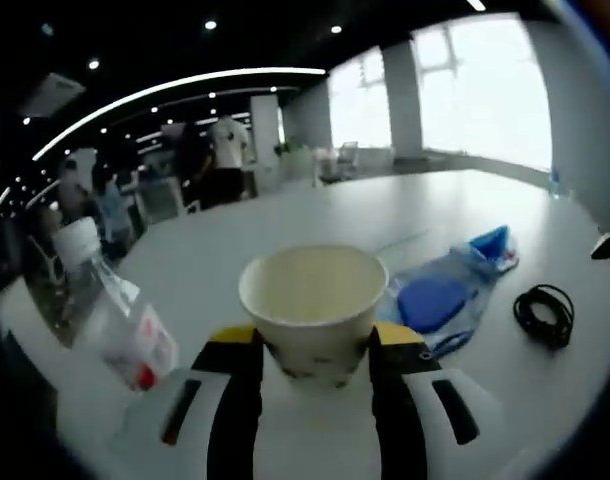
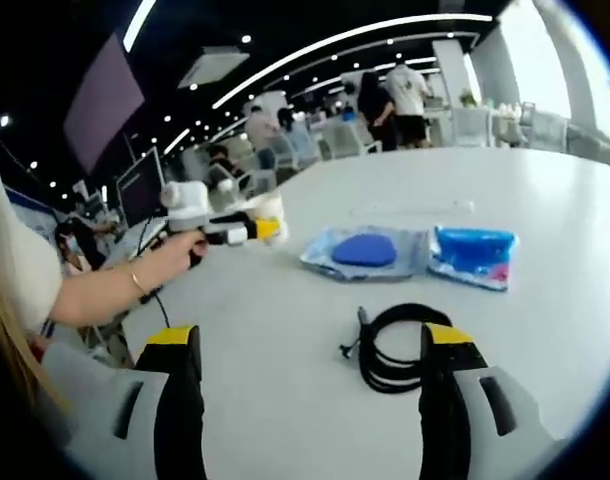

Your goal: Arrange the tabletop items into an orderly group along one side of the table until the central work area is clear of visible clutter.

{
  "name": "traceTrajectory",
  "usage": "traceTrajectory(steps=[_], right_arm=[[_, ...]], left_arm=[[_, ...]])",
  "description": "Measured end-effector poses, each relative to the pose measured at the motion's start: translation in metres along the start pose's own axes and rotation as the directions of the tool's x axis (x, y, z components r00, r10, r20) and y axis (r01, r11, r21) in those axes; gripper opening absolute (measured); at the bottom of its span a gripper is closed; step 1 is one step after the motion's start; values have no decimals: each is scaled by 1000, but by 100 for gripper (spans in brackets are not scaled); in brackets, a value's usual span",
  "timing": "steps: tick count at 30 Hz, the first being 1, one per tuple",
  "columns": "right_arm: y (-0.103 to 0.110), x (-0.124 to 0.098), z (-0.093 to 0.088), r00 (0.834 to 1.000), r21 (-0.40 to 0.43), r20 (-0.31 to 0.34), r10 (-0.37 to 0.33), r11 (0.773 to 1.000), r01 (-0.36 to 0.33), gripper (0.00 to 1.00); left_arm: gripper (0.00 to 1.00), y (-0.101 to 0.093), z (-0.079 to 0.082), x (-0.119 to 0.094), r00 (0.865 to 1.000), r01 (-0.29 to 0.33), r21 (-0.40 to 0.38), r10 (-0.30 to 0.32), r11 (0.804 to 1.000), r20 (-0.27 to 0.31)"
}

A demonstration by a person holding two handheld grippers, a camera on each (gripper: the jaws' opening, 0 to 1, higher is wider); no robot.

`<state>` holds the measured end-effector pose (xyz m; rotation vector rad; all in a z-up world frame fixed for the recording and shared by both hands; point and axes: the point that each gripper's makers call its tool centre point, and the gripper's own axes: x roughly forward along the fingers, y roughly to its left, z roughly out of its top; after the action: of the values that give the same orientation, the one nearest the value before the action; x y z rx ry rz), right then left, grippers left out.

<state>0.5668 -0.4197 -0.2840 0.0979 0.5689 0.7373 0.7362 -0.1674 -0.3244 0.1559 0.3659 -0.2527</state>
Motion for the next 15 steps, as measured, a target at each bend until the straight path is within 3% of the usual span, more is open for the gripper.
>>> traceTrajectory(steps=[5,15], right_arm=[[-2,0,-2,1000,31,0,5,1000,-5,88],[-5,0,-8,1000,51,-16,-12,999,13,87]], left_arm=[[39,3,-15,9,1000,-15,-8,15,1000,-26],[39,5,-18,18,1000,-18,-3,18,1000,-14]])
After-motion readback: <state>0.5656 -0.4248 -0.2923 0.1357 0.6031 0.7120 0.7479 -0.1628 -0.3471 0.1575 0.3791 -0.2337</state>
